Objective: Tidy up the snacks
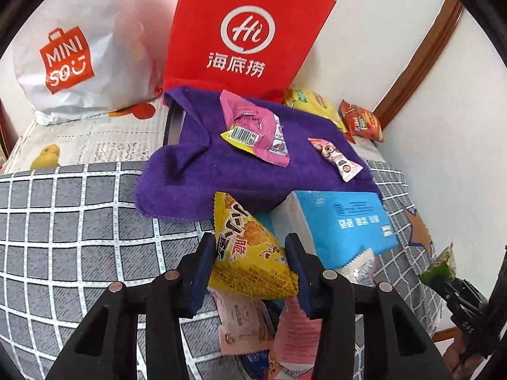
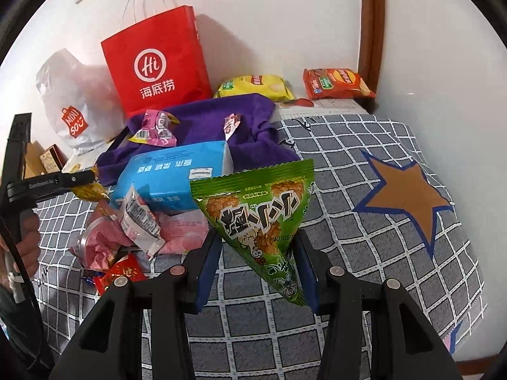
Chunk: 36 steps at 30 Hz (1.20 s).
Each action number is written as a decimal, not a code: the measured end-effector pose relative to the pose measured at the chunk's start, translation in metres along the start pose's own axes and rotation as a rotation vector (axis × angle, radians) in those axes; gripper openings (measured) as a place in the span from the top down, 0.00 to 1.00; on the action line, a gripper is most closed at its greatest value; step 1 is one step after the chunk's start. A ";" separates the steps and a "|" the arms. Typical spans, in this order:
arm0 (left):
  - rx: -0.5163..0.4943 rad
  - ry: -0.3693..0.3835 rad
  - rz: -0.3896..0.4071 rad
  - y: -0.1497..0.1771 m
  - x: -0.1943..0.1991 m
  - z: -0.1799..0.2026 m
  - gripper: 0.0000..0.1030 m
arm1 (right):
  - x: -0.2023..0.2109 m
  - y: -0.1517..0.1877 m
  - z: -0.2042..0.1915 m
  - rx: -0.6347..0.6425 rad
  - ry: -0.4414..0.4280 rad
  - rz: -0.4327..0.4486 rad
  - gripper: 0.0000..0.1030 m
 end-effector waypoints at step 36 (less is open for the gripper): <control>-0.042 0.084 0.074 -0.007 0.091 0.032 0.59 | 0.013 -0.006 -0.027 0.008 -0.040 0.029 0.55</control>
Point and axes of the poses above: each gripper's, at about its wrist camera, not at the fingertips, and x roughly against the way its jaws point, z to its right, y to its underside, the point moved 3 cm from there along -x, roughly the way its jaws point, and after that the axes turned 8 degrees about z, right-handed, at the moved point
